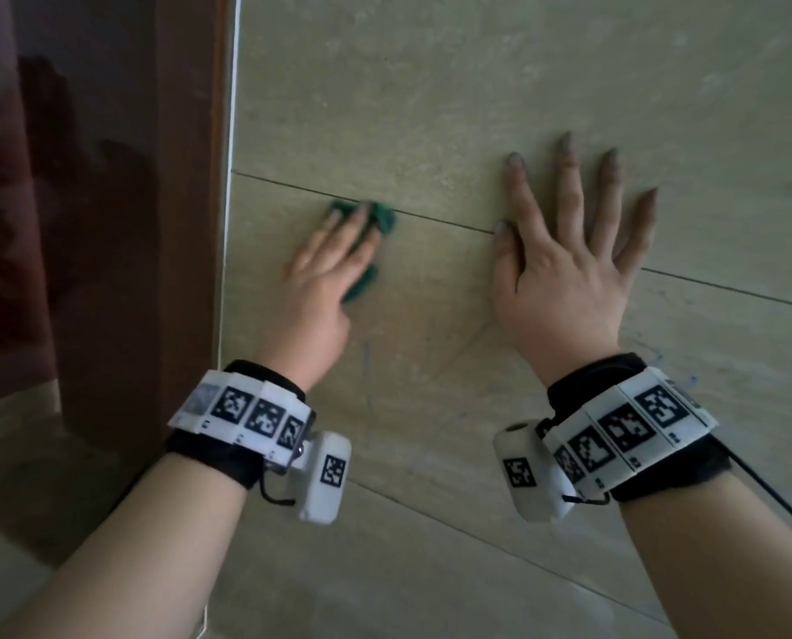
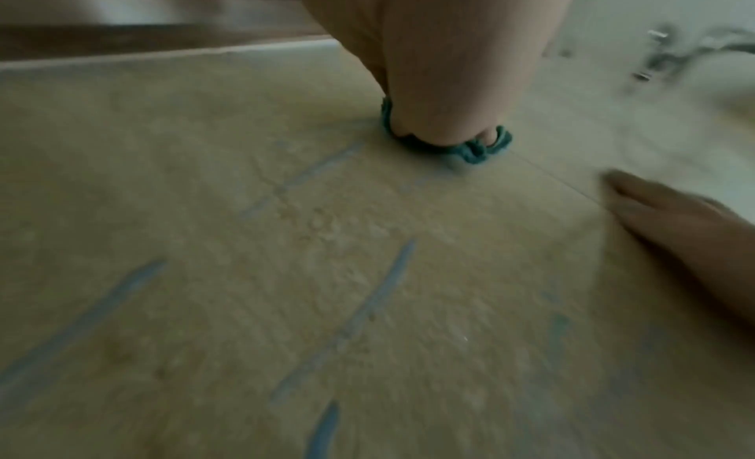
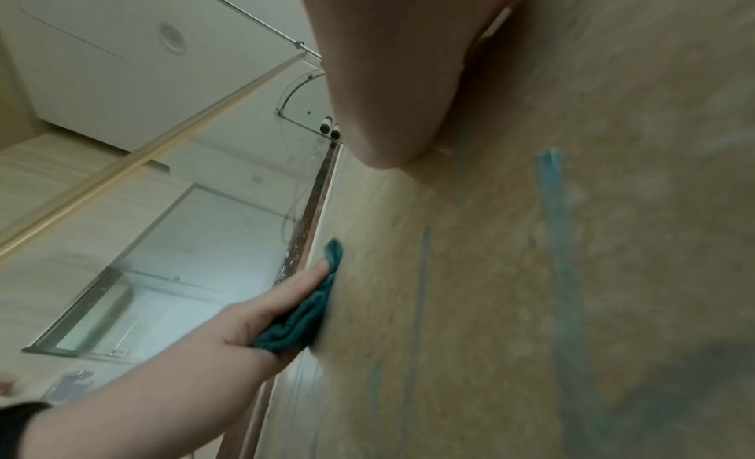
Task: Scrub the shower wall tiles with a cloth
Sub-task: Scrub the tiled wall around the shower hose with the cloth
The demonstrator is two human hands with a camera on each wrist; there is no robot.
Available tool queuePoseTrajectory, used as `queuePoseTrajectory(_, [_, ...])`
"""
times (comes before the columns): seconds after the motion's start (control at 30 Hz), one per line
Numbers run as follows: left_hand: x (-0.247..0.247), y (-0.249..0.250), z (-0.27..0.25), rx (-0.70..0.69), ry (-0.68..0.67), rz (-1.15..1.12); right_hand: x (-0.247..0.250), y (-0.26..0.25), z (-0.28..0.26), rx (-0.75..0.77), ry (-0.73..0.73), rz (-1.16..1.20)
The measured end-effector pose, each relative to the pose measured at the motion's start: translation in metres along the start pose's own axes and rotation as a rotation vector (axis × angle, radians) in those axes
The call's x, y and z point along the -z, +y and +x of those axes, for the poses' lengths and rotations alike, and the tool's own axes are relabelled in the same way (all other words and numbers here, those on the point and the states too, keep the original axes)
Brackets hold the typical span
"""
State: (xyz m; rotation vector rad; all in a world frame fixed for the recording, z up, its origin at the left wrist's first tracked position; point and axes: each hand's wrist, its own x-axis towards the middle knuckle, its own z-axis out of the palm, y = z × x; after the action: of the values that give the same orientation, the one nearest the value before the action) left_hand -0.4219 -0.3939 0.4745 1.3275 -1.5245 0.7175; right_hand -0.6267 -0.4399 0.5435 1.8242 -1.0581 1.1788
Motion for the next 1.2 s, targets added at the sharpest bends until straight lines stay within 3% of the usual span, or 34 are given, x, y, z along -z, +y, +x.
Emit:
queuePoseTrajectory(0.13, [0.001,-0.028,-0.005,0.29,0.072,-0.065,-0.002,-0.004,0.0,-0.015,0.019,0.008])
queuePoseTrajectory(0.27, [-0.001,-0.03,-0.009,0.422,0.111,-0.125,-0.002,-0.007,-0.001,-0.025,0.031,0.025])
queuePoseTrajectory(0.37, [-0.005,-0.01,-0.02,0.284,0.072,-0.113,-0.003,-0.016,-0.003,-0.056,-0.005,0.033])
queuePoseTrajectory(0.53, [-0.008,-0.002,-0.035,-0.192,-0.146,0.029,-0.011,-0.038,-0.005,-0.019,-0.03,0.05])
queuePoseTrajectory(0.6, [-0.002,-0.016,-0.032,-0.165,-0.138,0.057,-0.013,-0.04,-0.005,-0.02,-0.019,0.058])
queuePoseTrajectory(0.73, [0.003,-0.018,-0.029,0.253,-0.005,0.023,-0.014,-0.038,-0.005,-0.011,-0.027,0.043])
queuePoseTrajectory(0.8, [-0.005,-0.002,-0.031,0.177,-0.004,0.038,-0.014,-0.038,-0.005,-0.01,-0.038,0.039])
queuePoseTrajectory(0.9, [-0.015,-0.001,-0.037,-0.166,-0.125,0.071,-0.013,-0.039,-0.006,-0.007,-0.036,0.042])
queuePoseTrajectory(0.97, [-0.007,-0.014,-0.032,-0.206,-0.152,0.084,-0.012,-0.038,-0.006,-0.008,-0.039,0.045])
queuePoseTrajectory(1.13, [0.017,-0.046,-0.019,0.254,-0.032,0.036,-0.011,-0.036,-0.006,-0.005,-0.044,0.038])
queuePoseTrajectory(1.2, [0.015,-0.053,-0.024,0.371,0.018,0.027,-0.012,-0.036,-0.006,-0.008,-0.041,0.036])
